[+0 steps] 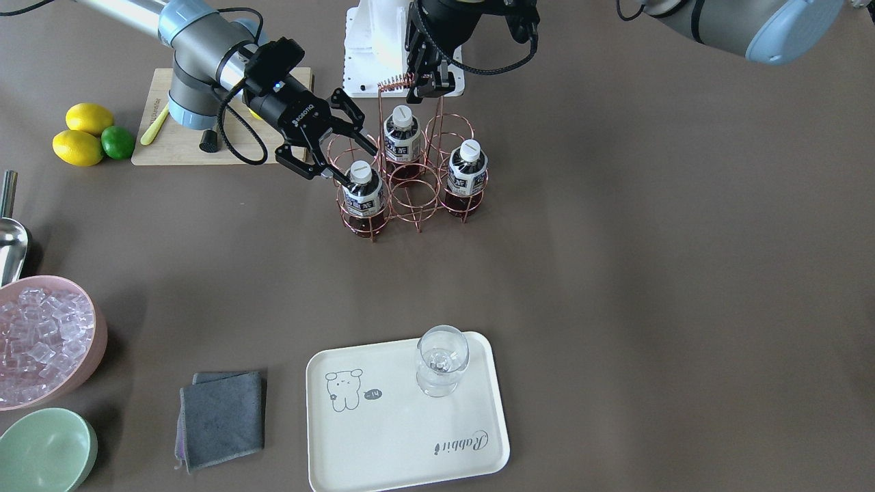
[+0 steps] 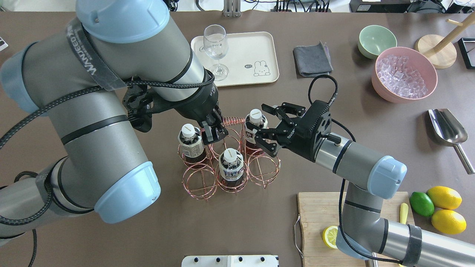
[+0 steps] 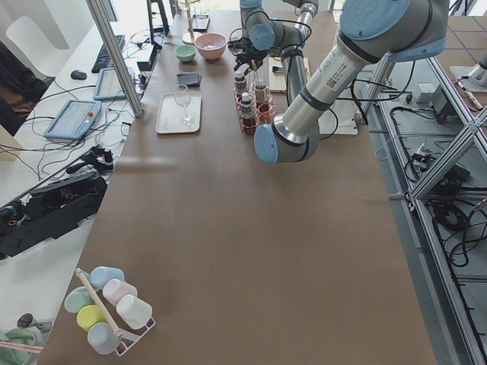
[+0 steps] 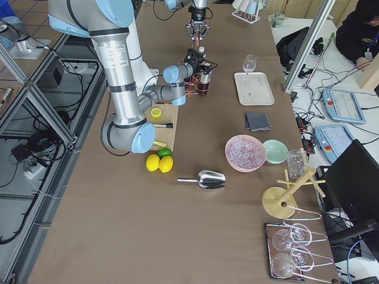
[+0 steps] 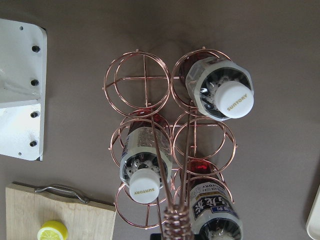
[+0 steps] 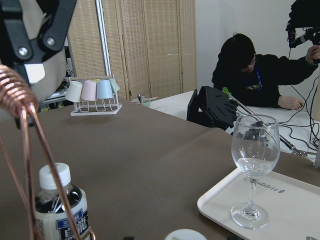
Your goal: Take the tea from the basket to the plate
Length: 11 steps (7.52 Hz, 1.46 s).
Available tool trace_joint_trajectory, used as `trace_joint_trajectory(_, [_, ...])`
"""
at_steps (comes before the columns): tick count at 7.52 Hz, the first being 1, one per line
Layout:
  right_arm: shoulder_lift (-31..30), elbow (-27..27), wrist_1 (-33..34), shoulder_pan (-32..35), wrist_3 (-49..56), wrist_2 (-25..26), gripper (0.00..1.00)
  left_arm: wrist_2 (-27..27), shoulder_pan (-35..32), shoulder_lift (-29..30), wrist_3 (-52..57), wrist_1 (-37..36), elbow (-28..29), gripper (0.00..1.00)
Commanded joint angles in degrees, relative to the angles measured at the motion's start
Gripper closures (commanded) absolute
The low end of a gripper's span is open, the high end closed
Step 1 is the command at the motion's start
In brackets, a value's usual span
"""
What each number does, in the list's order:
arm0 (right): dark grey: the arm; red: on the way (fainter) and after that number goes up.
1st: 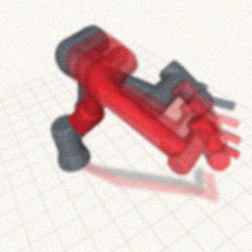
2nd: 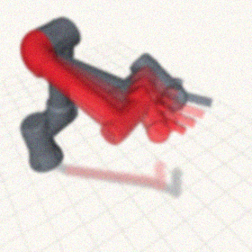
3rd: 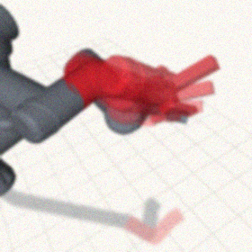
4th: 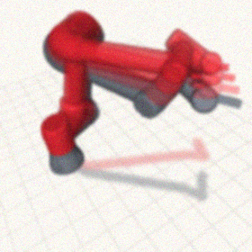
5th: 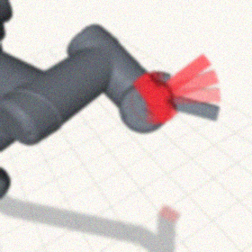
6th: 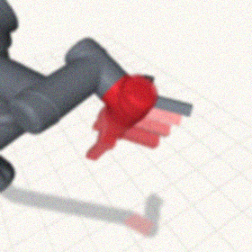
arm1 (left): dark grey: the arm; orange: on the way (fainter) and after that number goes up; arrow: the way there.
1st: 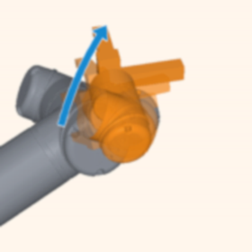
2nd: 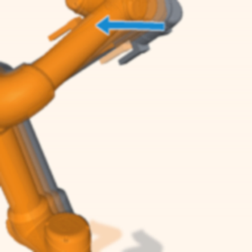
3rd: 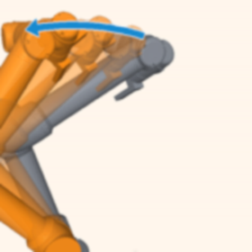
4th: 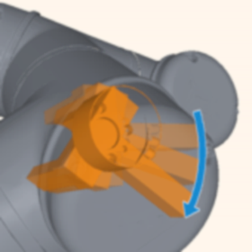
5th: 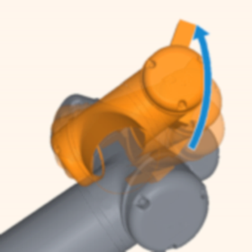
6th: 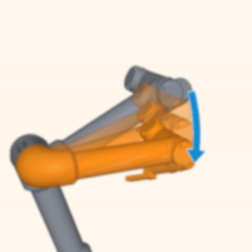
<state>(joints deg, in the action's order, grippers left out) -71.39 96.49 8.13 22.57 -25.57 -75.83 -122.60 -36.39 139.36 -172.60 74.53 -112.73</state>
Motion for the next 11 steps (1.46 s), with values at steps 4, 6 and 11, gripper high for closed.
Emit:
trace_joint_trajectory(4, [0.29, -0.69, -0.05, 0.89, -0.44, 1.13, 0.39, -0.09, -0.18, -0.05, -0.01, -0.08, 0.06, 1.0])
trace_joint_trajectory(6, [1.77, -0.43, 2.04, 0.89, -0.71, 1.13, 0.39, -0.09, -0.26, -0.05, -0.1, -0.08, -0.03, 1.0])
trace_joint_trajectory(11, [1.87, -0.95, 3.29, 0.63, -0.62, 1.13, 0.39, -0.01, -0.26, -0.05, -0.01, -0.08, 0.15, 1.0])
